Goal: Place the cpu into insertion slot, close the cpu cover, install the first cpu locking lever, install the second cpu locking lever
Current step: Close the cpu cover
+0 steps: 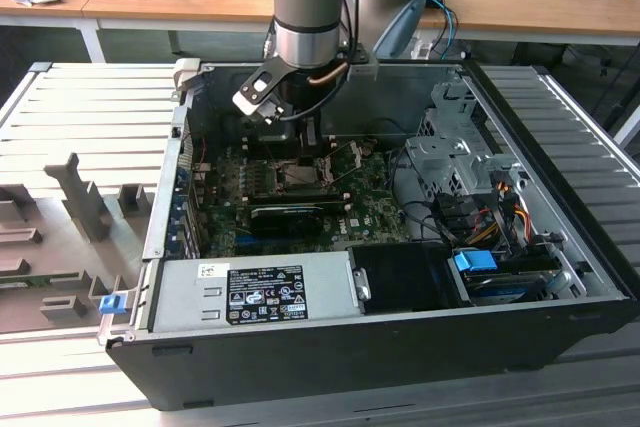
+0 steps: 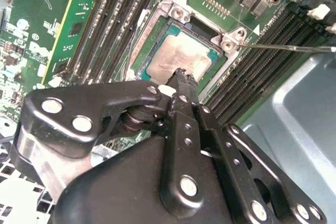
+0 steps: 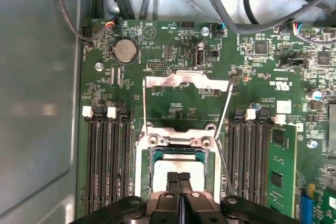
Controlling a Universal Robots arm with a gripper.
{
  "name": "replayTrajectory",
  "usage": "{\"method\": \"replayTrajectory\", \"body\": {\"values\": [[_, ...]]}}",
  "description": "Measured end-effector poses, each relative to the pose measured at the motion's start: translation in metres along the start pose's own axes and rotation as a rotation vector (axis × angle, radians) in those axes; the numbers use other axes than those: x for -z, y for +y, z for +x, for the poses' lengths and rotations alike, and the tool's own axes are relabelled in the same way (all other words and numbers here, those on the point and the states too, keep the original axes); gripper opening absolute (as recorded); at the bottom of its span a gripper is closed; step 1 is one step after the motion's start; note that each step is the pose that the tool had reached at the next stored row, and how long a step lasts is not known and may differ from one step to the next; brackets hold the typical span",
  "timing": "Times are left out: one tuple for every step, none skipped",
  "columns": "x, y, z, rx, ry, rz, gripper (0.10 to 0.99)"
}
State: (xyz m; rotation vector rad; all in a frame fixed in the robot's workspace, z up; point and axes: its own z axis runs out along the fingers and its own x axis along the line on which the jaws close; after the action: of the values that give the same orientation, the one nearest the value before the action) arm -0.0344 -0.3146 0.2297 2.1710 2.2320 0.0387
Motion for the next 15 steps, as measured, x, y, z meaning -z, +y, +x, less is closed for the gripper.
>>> {"method": "replayTrajectory", "body": {"values": [[0.0025,0.0001,0.0,0.0,0.0,0.0,0.106],[0.0051,0.0002,0.0,0.0,0.0,0.0,0.106],[0.0073,0.0003,0.0,0.0,0.0,0.0,0.106],[0.0114,0.0005,0.0,0.0,0.0001,0.0,0.106],[0.014,0.0006,0.0,0.0,0.0001,0.0,0.106],[0.0157,0.0006,0.0,0.0,0.0001,0.001,0.106],[0.0191,0.0007,-0.0001,0.0,0.0008,0.001,0.106],[0.0192,0.0009,0.0,0.0,0.0026,0.0,0.106],[0.0192,0.004,-0.0002,0.0,0.0025,0.001,0.106],[0.0192,0.0051,-0.0002,0.0,0.0025,0.001,0.106],[0.0192,0.0057,-0.0002,0.0,0.0026,0.001,0.106],[0.0191,0.0064,-0.0002,0.0,0.0029,0.001,0.106],[0.019,0.0083,-0.0003,0.0,0.0035,0.001,0.106],[0.019,0.0099,-0.0003,0.0,0.0035,0.001,0.106],[0.0189,0.0112,-0.0004,0.0,0.0036,0.001,0.106]]}}
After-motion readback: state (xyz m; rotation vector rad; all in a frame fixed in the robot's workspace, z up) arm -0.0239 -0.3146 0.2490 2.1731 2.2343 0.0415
